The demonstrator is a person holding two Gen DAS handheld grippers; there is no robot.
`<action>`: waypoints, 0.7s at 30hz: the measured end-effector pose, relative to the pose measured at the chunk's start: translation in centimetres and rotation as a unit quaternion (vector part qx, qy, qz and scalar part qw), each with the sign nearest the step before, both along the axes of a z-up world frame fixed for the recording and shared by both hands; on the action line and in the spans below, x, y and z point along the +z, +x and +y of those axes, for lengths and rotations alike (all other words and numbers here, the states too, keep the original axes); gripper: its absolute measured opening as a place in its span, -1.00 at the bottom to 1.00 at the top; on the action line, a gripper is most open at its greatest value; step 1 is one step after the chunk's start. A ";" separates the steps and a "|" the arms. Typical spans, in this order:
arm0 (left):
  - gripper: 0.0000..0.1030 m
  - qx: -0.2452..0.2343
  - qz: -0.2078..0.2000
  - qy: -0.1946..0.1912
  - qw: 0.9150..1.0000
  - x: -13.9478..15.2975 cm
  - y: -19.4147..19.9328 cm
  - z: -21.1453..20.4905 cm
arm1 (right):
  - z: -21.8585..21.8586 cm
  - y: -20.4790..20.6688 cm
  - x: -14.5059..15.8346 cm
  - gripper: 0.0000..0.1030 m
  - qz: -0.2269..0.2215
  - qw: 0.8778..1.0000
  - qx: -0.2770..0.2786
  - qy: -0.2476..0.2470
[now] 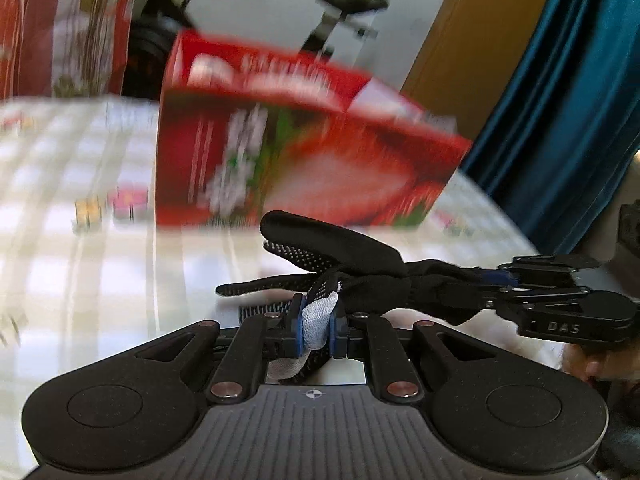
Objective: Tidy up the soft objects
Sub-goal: 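Lift the gloves with both grippers and carry them over the box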
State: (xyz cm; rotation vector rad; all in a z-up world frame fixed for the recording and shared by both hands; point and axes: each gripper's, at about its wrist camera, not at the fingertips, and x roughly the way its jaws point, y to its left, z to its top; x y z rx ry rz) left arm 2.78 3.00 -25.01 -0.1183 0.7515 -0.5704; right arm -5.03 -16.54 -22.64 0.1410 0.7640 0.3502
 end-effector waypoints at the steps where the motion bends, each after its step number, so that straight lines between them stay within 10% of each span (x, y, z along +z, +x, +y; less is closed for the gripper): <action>1: -0.76 0.000 -0.013 -0.006 1.000 1.1 0.0 0.1 | -0.2 0.3 0.9 -0.64 -0.013 1.000 0.000 0.000; 12: -0.76 0.024 -0.132 -0.029 0.991 11.7 4.1 -0.3 | -2.1 8.5 10.7 -0.65 -0.128 0.991 0.013 -0.023; 21: -0.76 0.053 -0.097 0.006 0.994 11.9 11.4 -1.0 | -1.6 18.1 9.9 -0.65 -0.082 0.997 0.005 -0.012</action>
